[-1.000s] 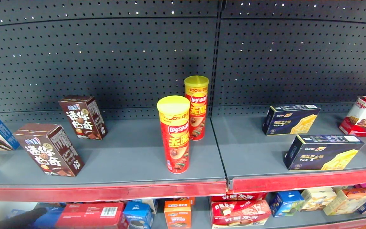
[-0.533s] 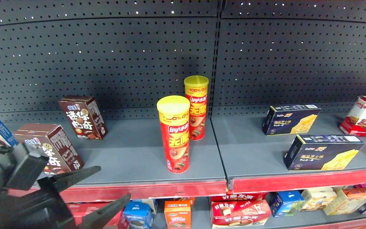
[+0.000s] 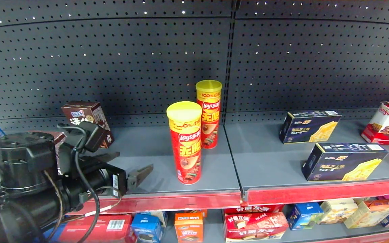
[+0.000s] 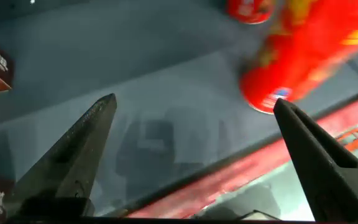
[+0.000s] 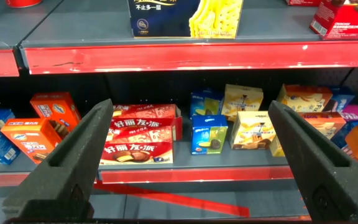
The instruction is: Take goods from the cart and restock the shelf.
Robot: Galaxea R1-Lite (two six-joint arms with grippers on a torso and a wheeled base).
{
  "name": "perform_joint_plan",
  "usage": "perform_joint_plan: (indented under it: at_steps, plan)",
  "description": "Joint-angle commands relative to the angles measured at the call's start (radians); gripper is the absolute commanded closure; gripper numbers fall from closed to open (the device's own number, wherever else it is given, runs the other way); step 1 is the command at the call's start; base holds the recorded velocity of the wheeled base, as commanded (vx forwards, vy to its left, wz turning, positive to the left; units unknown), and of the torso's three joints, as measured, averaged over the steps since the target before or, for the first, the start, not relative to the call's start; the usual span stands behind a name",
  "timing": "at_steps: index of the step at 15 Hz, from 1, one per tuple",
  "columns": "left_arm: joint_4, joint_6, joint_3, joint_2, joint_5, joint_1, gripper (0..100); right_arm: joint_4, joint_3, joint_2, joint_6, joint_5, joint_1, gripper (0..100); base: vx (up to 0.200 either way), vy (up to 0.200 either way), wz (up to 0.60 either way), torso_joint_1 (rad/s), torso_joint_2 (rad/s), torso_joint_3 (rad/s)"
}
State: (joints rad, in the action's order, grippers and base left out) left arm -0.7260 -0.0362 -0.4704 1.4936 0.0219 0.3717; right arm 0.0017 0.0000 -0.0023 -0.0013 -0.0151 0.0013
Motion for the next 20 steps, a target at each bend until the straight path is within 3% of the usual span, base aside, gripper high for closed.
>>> perform_joint_plan:
  at_steps: [1,8,14,20]
  plan:
    - [-0.007,-0.001,-0.030,0.070,-0.002,-0.004,0,0.000,0.000,0.002,0.000,0.000,0.000,0,0.000,0.000,0.00,0.000,0.00,0.000]
    - [-0.015,-0.005,-0.086,0.100,0.021,0.010,0,0.000,0.000,0.002,0.000,0.000,0.000,0,0.000,0.000,0.00,0.000,0.00,0.000]
    - [-0.015,-0.004,-0.100,0.108,0.102,0.012,0,0.000,0.000,0.002,0.000,0.000,0.000,0,0.000,0.000,0.00,0.000,0.00,0.000]
    - [-0.023,-0.004,-0.160,0.162,0.104,0.029,0,0.000,0.000,0.002,0.000,0.000,0.000,0,0.000,0.000,0.00,0.000,0.00,0.000]
